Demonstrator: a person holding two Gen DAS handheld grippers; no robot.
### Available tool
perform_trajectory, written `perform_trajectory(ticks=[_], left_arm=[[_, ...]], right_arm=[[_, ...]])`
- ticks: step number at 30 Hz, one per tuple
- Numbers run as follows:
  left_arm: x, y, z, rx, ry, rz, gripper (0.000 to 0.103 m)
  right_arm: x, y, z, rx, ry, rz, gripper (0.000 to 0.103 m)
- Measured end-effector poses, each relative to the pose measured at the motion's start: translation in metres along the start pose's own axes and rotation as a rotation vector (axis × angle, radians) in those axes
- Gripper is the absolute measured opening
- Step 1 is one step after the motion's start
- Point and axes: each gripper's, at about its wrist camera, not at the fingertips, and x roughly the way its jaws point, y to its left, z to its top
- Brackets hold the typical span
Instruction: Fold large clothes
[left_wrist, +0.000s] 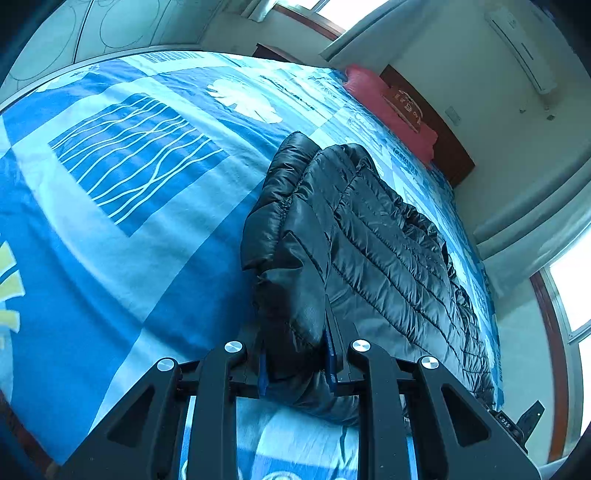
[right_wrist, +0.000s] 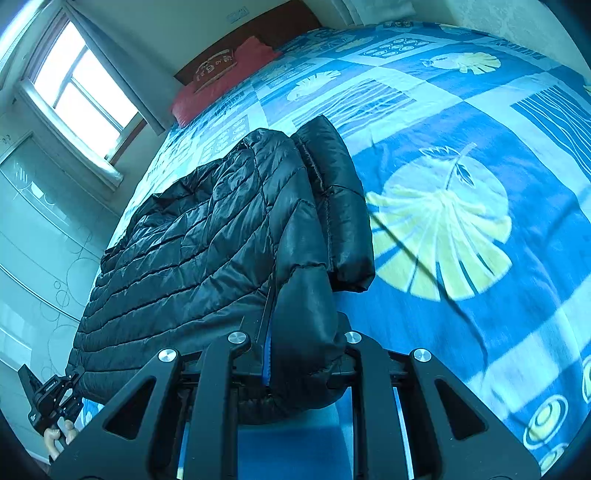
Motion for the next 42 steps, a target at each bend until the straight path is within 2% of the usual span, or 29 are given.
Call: perform_trajectory(ticks=[4, 10, 12, 15, 17, 22, 26, 30, 32, 42], left_arm=[[0.007, 0.002, 0.0, 0.037, 0.015, 0.015, 0.024], [0.007, 0.0, 0.008, 0.066, 0.029, 0.043, 0.041], [0.003, -0.001, 0.007, 0.094, 0.027, 0.061, 0.053], [-0.004, 0.008, 0.004, 0.096, 0.028, 0.075, 0.057], [-0.008, 0.019, 0.004, 0.073, 0.035, 0.072, 0.064], [-0.021, 0.044, 0.005, 0.016, 0.052, 0.065, 0.067], [-0.038, 0.053, 0.009, 0.023, 0.026, 0.109, 0.067], [-0.047, 0.058, 0.022, 0.019, -0.001, 0.111, 0.067], [-0.043, 0.053, 0.033, 0.05, 0.009, 0.107, 0.067], [0.022, 0.008, 0.079, 0.191, 0.168, 0.013, 0.067]], right_arm=[[0.004, -0.006, -0.005, 0.005, 0.015, 0.0, 0.021], [-0.003, -0.008, -0.005, 0.004, 0.014, -0.023, 0.034], [-0.007, -0.008, -0.008, -0.005, 0.016, -0.038, 0.04], [-0.017, -0.014, -0.011, 0.001, 0.02, -0.046, 0.046], [-0.027, -0.02, -0.014, 0.007, 0.013, -0.063, 0.05], [-0.046, -0.033, -0.013, 0.031, -0.011, -0.098, 0.053], [-0.058, -0.029, -0.009, 0.014, -0.047, -0.142, 0.053], [-0.058, -0.003, -0.002, -0.049, -0.051, -0.124, 0.053], [-0.052, 0.018, 0.002, -0.098, -0.043, -0.104, 0.053], [0.033, 0.152, 0.009, -0.368, 0.099, 0.018, 0.051]])
